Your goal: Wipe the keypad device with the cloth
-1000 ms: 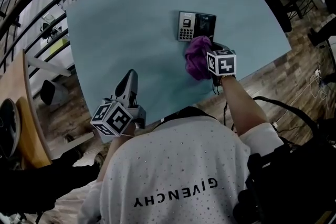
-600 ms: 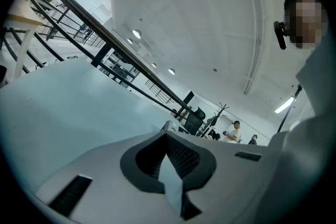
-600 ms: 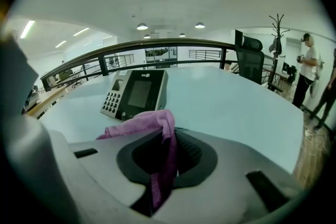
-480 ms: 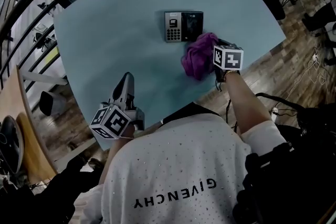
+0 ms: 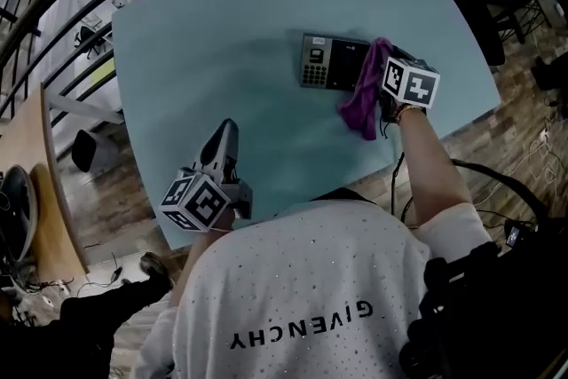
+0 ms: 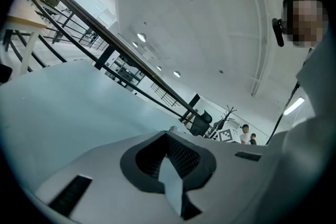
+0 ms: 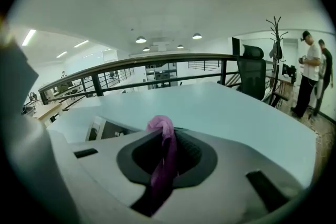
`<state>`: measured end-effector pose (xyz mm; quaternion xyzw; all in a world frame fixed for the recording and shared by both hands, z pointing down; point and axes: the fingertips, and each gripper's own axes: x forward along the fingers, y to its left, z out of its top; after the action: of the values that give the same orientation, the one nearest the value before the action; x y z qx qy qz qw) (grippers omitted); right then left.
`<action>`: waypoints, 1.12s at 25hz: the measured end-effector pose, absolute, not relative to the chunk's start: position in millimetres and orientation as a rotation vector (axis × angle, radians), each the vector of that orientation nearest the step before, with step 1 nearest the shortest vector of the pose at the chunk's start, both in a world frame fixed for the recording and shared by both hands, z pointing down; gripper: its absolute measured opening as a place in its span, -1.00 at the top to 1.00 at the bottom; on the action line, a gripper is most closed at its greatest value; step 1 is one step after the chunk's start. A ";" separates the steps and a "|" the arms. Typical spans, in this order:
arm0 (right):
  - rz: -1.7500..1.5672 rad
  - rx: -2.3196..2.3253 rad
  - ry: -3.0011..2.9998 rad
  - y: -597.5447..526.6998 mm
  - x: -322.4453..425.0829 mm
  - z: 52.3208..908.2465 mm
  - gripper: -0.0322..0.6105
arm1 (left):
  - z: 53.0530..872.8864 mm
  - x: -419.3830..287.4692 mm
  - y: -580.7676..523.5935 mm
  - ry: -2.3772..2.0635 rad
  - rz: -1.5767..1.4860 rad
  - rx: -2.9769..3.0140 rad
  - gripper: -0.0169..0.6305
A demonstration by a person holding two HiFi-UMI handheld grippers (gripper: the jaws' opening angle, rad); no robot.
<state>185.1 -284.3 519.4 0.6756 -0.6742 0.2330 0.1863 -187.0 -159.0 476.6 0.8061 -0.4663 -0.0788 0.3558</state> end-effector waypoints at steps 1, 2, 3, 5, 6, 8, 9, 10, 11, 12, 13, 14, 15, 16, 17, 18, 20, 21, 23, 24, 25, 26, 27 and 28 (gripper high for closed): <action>0.638 1.910 -1.908 -293.2 185.8 514.6 0.79 | 477.2 -189.7 -159.9 -1.219 -0.205 2.074 0.97; 0.623 1.914 -1.915 -300.5 185.6 511.2 0.79 | 477.7 -192.6 -161.0 -1.235 -0.207 2.065 0.97; 0.616 1.912 -1.922 -305.4 184.1 509.7 0.79 | 478.1 -195.4 -162.2 -1.248 -0.210 2.057 0.97; 0.616 1.891 -1.933 -308.1 177.3 513.2 0.79 | 478.3 -199.2 -164.5 -1.266 -0.215 2.045 0.97; 0.614 1.881 -1.932 -306.3 174.2 517.0 0.79 | 478.2 -199.8 -165.5 -1.270 -0.216 2.042 0.97; 0.623 1.882 -1.917 -298.8 172.8 526.8 0.79 | 478.0 -199.3 -167.5 -1.272 -0.219 2.040 0.97; 0.648 1.884 -1.908 -293.6 172.1 532.8 0.79 | 477.9 -198.6 -168.5 -1.272 -0.221 2.039 0.97; 0.679 1.880 -1.900 -287.8 170.5 539.6 0.79 | 477.8 -197.5 -169.2 -1.270 -0.223 2.040 0.97; 0.705 1.870 -1.894 -281.8 168.4 546.5 0.79 | 477.9 -195.8 -169.9 -1.266 -0.224 2.041 0.97; 0.719 1.857 -1.887 -275.9 166.4 552.6 0.79 | 478.1 -193.2 -170.5 -1.259 -0.224 2.043 0.97; 0.724 1.846 -1.881 -270.5 164.8 557.5 0.79 | 478.1 -190.0 -170.9 -1.251 -0.224 2.047 0.97; 0.727 1.838 -1.877 -265.5 163.5 561.2 0.79 | 478.2 -186.8 -171.1 -1.242 -0.223 2.051 0.97; 0.731 1.832 -1.875 -260.8 162.3 564.3 0.79 | 478.6 -183.9 -170.9 -1.234 -0.221 2.055 0.97; 0.734 1.826 -1.874 -256.4 160.7 567.3 0.79 | 479.2 -181.5 -170.6 -1.227 -0.219 2.057 0.97; 0.735 1.815 -1.873 -251.9 158.6 570.5 0.79 | 480.2 -179.6 -170.1 -1.222 -0.216 2.059 0.97; 0.730 1.798 -1.873 -247.5 156.2 573.9 0.79 | 481.1 -177.6 -169.7 -1.217 -0.214 2.060 0.97; 0.710 1.755 -1.879 -238.3 152.0 580.8 0.79 | 482.4 -172.8 -168.8 -1.203 -0.208 2.066 0.97; 0.704 1.737 -1.882 -233.4 150.8 583.7 0.79 | 482.4 -169.9 -168.4 -1.194 -0.206 2.070 0.97; 0.702 1.713 -1.885 -223.4 149.3 586.9 0.79 | 480.5 -163.7 -167.2 -1.176 -0.203 2.083 0.97; 0.704 1.702 -1.886 -219.2 148.5 587.6 0.79 | 479.0 -160.9 -166.4 -1.168 -0.202 2.090 0.97; 0.711 1.686 -1.888 -215.3 147.2 588.4 0.79 | 477.6 -158.7 -165.8 -1.160 -0.201 2.097 0.97; 0.727 1.662 -1.893 -211.4 144.7 589.2 0.79 | 476.5 -156.9 -165.1 -1.154 -0.200 2.103 0.97; 0.751 1.632 -1.902 -207.0 141.2 589.4 0.79 | 475.4 -155.4 -164.3 -1.147 -0.200 2.107 0.97; 0.776 1.602 -1.918 -202.3 137.4 587.9 0.79 | 474.0 -153.7 -163.4 -1.140 -0.201 2.112 0.97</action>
<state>137.4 -202.3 587.9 0.5914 -0.7078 0.2865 0.2593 -153.7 -163.4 474.0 0.8187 -0.4420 -0.0779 0.3582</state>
